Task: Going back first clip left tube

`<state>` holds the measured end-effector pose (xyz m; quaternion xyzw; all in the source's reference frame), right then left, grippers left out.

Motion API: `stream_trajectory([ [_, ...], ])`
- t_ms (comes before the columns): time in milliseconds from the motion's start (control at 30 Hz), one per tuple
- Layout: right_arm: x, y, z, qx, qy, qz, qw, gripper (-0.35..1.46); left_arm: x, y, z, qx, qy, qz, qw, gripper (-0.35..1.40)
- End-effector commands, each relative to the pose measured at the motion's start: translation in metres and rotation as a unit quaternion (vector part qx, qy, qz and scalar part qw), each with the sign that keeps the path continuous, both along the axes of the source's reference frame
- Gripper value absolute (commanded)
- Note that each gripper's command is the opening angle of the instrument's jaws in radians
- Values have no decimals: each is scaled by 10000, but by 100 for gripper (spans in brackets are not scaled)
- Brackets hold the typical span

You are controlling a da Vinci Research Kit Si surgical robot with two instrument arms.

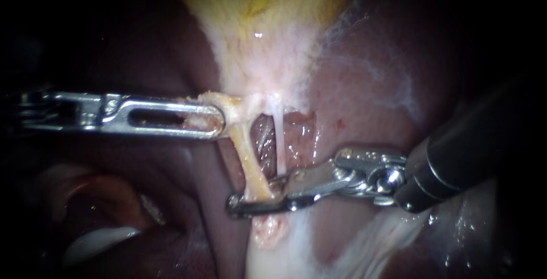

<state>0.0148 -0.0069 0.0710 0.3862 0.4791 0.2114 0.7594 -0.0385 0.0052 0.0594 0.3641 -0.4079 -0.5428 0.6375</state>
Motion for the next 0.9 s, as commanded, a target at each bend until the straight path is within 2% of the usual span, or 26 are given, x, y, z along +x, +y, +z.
stream_trajectory([
  [33, 0, 0, 0, 2, 3, -1, 10000, -35, 0, 0, 0, 0, 0, 1, 10000, -35],
  [167, 0, -2, 2, 8, 29, -21, 10000, -35, 0, 0, 0, 0, 0, 1, 10000, -35],
  [200, 1, -4, 3, -39, 81, -34, 10000, -23, 0, 0, 0, 0, 0, 1, 10000, -35],
  [267, 3, -6, 5, -486, 331, -118, 9982, 9, 0, 0, 0, 0, 0, 1, 10000, -35],
  [300, 3, -7, 6, -502, 436, -59, 9978, 24, 0, 0, 0, 0, -1, 1, 10000, -35],
  [367, 5, -8, 7, -483, 561, 42, 9972, 39, 0, 0, 0, 0, -1, 2, 10000, -35],
  [467, 6, -8, 7, -593, 591, 125, 9964, 44, 0, 0, 0, 0, 0, 1, 10000, -35],
  [600, 6, -7, 7, -936, 493, 305, 9939, 49, 0, 0, 0, 0, 0, 1, 10000, -35],
  [833, -9, -4, 3, -1248, 590, 227, 9902, 50, 1, 0, 0, 0, -1, 3, 10000, -35],
  [900, -20, -2, -1, -1448, 617, 216, 9873, 50, 1, 0, 0, 0, -2, 4, 10000, -35],
])
